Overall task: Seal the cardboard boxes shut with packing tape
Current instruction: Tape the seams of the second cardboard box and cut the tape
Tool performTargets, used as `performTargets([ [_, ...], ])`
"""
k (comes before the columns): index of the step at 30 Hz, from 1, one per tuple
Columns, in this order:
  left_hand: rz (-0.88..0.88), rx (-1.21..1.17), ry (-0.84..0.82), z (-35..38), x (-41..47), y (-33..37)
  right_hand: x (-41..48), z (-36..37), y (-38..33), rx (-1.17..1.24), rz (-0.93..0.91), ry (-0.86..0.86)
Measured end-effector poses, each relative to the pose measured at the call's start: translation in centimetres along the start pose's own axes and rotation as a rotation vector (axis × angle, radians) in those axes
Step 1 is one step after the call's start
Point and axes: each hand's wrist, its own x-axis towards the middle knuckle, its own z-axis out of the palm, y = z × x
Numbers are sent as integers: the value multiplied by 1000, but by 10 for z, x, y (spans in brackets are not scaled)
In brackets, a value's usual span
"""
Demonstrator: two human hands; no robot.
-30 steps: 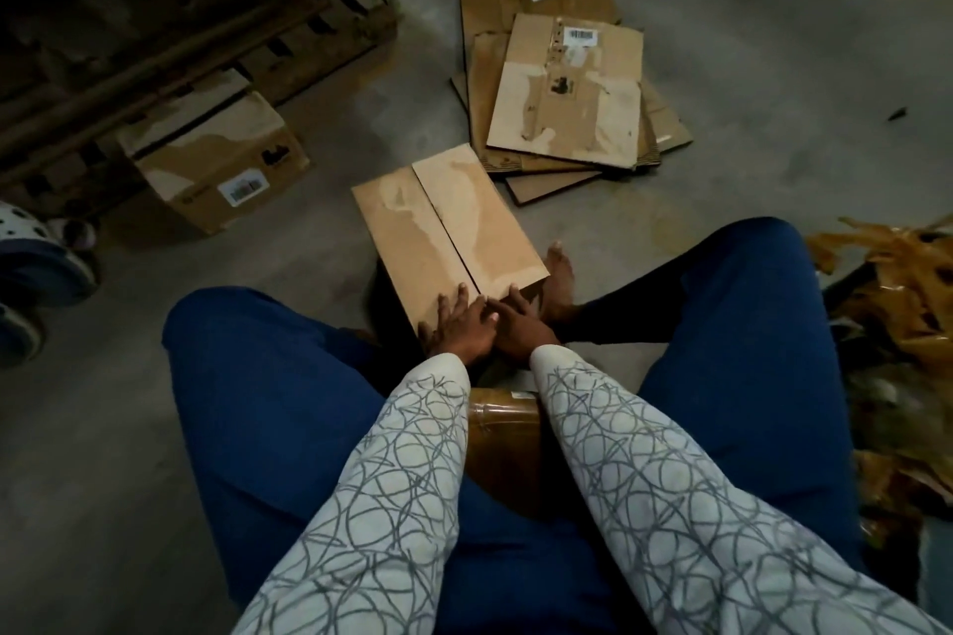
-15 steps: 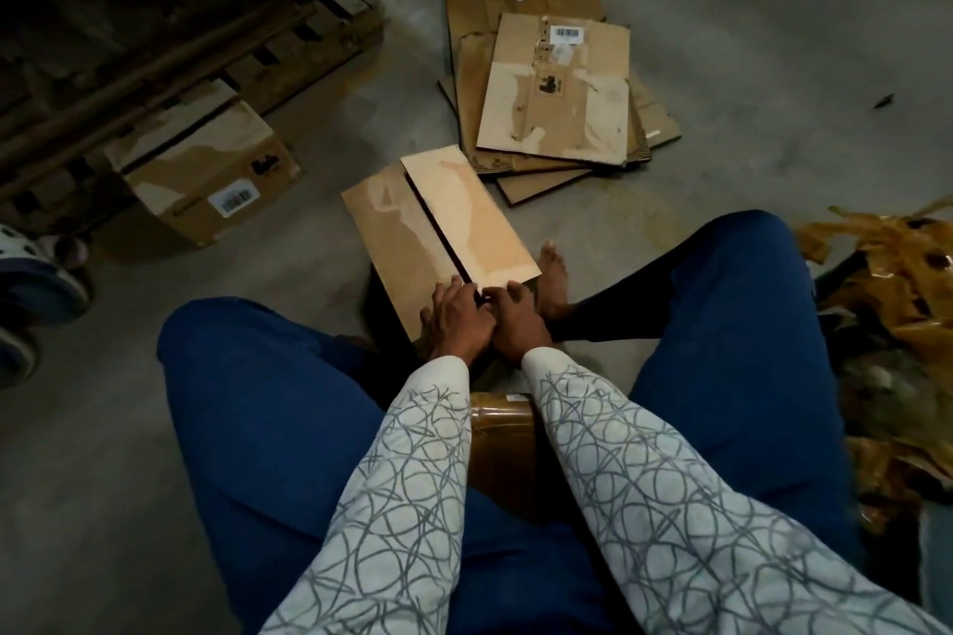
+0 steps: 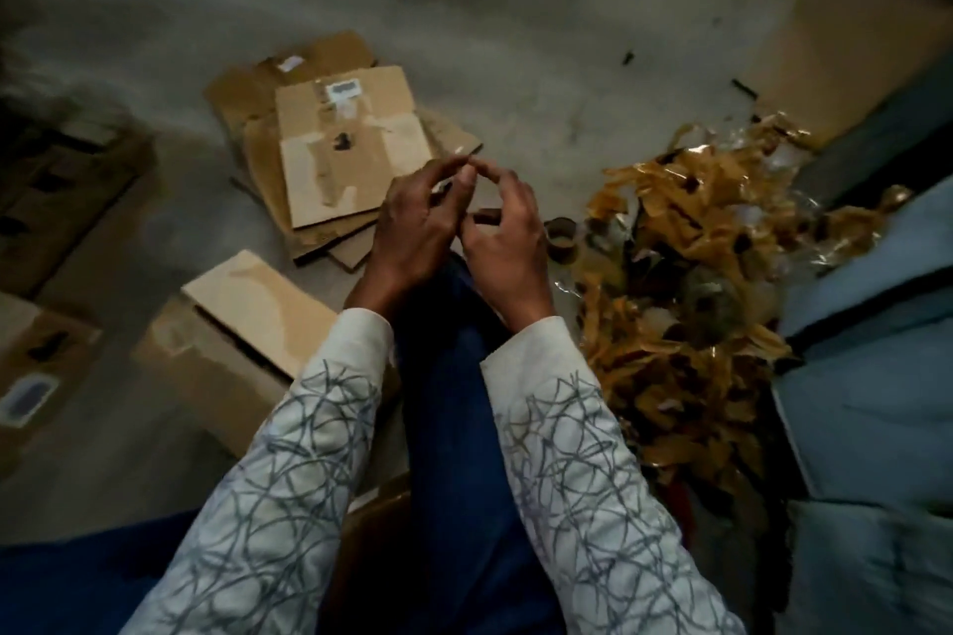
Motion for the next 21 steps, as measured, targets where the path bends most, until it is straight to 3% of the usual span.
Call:
performTargets([
  [7, -17, 138, -288, 51, 66, -30, 59, -71, 108, -228, 245, 50],
  [12, -227, 49, -411, 71, 115, -84, 80, -85, 208, -315, 463, 61],
  [21, -350, 52, -653, 171, 171, -231, 138, -14, 376, -693, 526, -344],
])
